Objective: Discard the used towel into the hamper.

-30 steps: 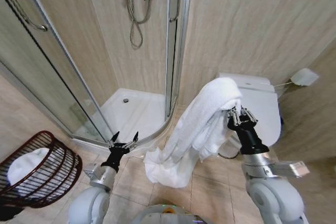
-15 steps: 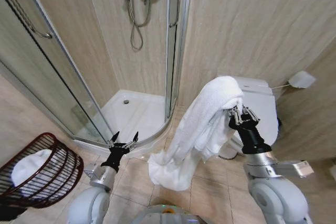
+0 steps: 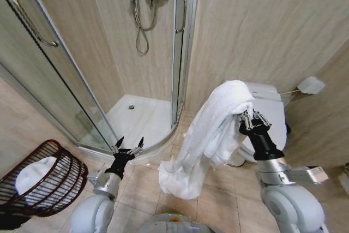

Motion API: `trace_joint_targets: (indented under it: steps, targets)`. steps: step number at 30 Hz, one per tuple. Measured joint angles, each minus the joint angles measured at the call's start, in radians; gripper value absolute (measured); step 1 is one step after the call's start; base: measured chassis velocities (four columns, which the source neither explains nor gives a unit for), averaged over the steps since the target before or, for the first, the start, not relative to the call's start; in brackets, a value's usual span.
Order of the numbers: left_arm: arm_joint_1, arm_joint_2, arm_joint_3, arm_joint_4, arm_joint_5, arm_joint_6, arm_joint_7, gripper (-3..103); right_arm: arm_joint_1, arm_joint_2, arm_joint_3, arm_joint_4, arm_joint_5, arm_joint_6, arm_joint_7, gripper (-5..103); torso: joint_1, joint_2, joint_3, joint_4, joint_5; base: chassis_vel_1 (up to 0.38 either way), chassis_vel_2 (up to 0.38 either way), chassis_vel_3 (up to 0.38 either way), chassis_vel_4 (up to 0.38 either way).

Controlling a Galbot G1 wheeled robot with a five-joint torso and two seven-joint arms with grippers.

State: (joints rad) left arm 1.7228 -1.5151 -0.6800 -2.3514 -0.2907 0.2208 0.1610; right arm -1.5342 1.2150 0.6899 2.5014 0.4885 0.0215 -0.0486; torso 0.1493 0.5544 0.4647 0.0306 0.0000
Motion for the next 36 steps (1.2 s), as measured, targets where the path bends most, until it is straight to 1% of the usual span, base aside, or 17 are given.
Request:
trace_joint_targets:
  steps: [16, 29, 36]
  targets:
    - [0.0, 0.0, 0.0, 0.0, 0.0, 0.0, 0.0, 100, -0.001, 0.002, 0.009, -0.001, 0.004, -0.004, -0.002, 14, 0.028, 0.068, 0.04, 0.0, 0.0, 0.0, 0.0, 0.0, 0.0]
    - [0.0, 0.0, 0.0, 0.0, 0.0, 0.0, 0.0, 100, 0.006, -0.011, 0.045, -0.001, 0.023, -0.001, -0.003, 14, 0.052, 0.124, 0.073, 0.0, 0.0, 0.0, 0.0, 0.0, 0.0]
    - [0.0, 0.0, 0.0, 0.0, 0.0, 0.0, 0.0, 100, 0.008, -0.01, 0.038, -0.001, 0.022, -0.002, -0.003, 14, 0.063, 0.153, 0.09, 0.0, 0.0, 0.0, 0.0, 0.0, 0.0]
